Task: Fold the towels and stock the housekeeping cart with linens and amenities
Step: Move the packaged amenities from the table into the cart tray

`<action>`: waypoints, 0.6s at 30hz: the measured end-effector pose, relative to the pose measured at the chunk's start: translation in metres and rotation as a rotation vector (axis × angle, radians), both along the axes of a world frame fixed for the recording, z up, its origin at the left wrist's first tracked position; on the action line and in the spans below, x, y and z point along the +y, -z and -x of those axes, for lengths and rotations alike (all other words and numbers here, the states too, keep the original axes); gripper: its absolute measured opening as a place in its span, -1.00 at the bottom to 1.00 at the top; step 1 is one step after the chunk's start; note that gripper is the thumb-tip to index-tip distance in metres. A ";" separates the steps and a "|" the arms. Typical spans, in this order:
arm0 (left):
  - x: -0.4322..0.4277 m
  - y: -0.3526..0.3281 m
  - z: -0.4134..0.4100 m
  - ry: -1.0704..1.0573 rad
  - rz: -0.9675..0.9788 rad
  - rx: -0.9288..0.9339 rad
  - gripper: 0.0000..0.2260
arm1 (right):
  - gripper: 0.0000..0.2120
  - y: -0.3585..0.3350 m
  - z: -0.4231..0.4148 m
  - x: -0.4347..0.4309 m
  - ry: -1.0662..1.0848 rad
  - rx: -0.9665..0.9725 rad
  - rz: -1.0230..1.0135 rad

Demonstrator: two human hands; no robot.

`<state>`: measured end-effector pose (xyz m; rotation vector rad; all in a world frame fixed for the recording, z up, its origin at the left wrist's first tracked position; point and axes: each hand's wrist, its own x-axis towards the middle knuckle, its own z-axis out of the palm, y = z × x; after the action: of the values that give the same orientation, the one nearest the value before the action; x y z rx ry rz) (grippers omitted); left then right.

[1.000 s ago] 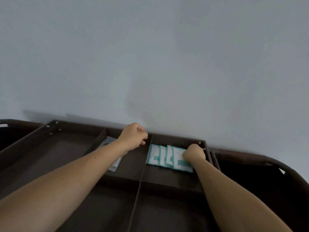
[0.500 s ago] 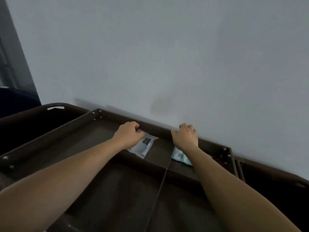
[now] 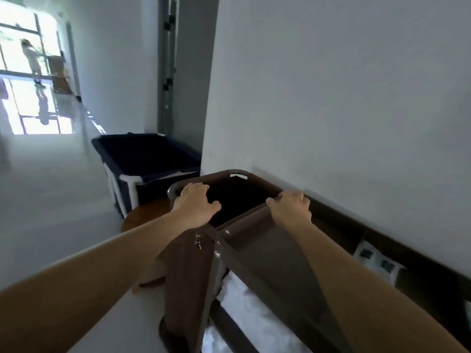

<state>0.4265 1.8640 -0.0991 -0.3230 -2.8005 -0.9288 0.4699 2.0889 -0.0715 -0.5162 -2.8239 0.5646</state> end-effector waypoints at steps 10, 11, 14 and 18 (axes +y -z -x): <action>-0.183 0.029 0.074 -0.207 -0.027 -0.090 -0.39 | -0.50 0.005 0.113 -0.199 -0.251 -0.038 -0.103; -0.196 0.032 0.084 -0.219 -0.022 -0.099 -0.41 | -0.52 0.007 0.124 -0.212 -0.264 -0.037 -0.112; -0.228 0.039 0.119 -0.241 0.016 -0.112 -0.48 | -0.54 0.016 0.169 -0.246 -0.301 -0.042 -0.117; -0.265 0.049 0.180 -0.276 0.055 -0.117 -0.61 | -0.52 0.031 0.244 -0.280 -0.353 -0.041 -0.079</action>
<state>0.2470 1.5992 -0.1480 0.1141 -2.8797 -0.8328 0.2258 1.8093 -0.1023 -0.0115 -2.9803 0.5037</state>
